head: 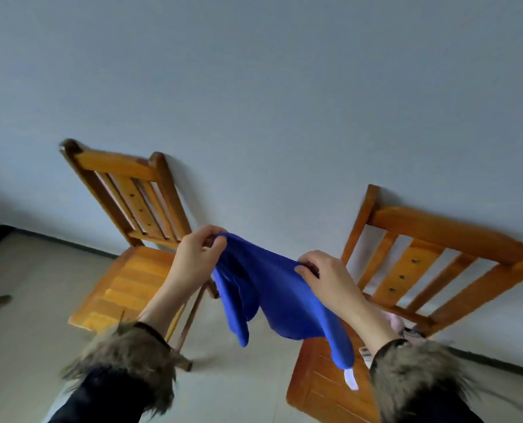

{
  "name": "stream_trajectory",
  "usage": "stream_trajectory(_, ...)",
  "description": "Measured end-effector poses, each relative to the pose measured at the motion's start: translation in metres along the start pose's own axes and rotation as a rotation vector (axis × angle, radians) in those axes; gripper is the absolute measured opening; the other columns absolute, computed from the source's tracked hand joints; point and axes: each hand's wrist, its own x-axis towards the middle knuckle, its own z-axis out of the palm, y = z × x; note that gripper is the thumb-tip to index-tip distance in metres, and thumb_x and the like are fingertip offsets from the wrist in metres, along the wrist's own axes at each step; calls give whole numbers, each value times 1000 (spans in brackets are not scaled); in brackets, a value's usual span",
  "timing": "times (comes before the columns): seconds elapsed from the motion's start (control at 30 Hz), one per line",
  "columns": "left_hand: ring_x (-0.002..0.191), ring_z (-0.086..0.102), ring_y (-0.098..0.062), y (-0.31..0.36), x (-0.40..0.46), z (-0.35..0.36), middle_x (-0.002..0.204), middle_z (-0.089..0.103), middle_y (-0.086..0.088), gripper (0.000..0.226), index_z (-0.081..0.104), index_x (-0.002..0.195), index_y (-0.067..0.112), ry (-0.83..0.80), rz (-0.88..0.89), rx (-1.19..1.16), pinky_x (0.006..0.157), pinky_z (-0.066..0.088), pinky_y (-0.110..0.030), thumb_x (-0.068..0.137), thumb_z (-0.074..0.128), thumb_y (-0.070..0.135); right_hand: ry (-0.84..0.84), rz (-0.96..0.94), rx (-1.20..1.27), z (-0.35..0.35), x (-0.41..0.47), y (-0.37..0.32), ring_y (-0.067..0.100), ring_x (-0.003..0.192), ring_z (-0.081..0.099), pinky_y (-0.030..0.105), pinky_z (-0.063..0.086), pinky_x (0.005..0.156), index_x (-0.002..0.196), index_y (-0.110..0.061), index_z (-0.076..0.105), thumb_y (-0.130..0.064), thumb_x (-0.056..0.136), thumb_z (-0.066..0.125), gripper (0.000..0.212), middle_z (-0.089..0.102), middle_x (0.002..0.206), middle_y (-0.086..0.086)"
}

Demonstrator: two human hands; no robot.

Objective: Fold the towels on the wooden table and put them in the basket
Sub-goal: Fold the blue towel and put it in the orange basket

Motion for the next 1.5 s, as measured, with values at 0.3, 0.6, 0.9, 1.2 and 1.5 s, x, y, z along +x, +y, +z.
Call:
stream_trajectory(0.3,69,54,-8,-80,-67,-236,76,64,-3,26,63,79,25,443,-48,-170,63,43,-16,91,48,7,-92,-295,-126,125,46,-177,11,71,51,13,34,58,82,-16,59,-14,92,49,15,52,79,-5)
stream_trajectory(0.6,72,56,-13,-185,-134,-427,77,66,2,26,64,82,31,759,-168,-184,68,46,-30,93,48,14,-27,-388,-33,291,67,-354,20,75,54,32,45,62,89,-9,59,-19,97,39,23,56,82,1)
stream_trajectory(0.9,80,59,-7,-291,-145,-577,83,67,7,23,67,79,29,999,-266,10,72,44,-15,86,59,9,-228,-443,-4,432,123,-487,15,61,46,21,27,48,66,-20,44,-26,97,44,32,48,62,-6)
stream_trajectory(1.2,78,60,-20,-399,-123,-711,79,64,0,14,68,77,21,1228,-522,264,74,39,-26,82,65,8,-463,-684,-214,564,200,-612,16,76,51,25,37,65,87,-16,56,-27,95,49,16,59,87,-1)
stream_trajectory(1.5,74,55,-23,-490,-102,-818,84,56,-4,13,73,85,12,1345,-644,322,78,40,-30,81,64,4,-539,-741,-359,692,279,-725,24,99,56,33,42,88,102,-13,64,-14,93,41,24,58,107,5)
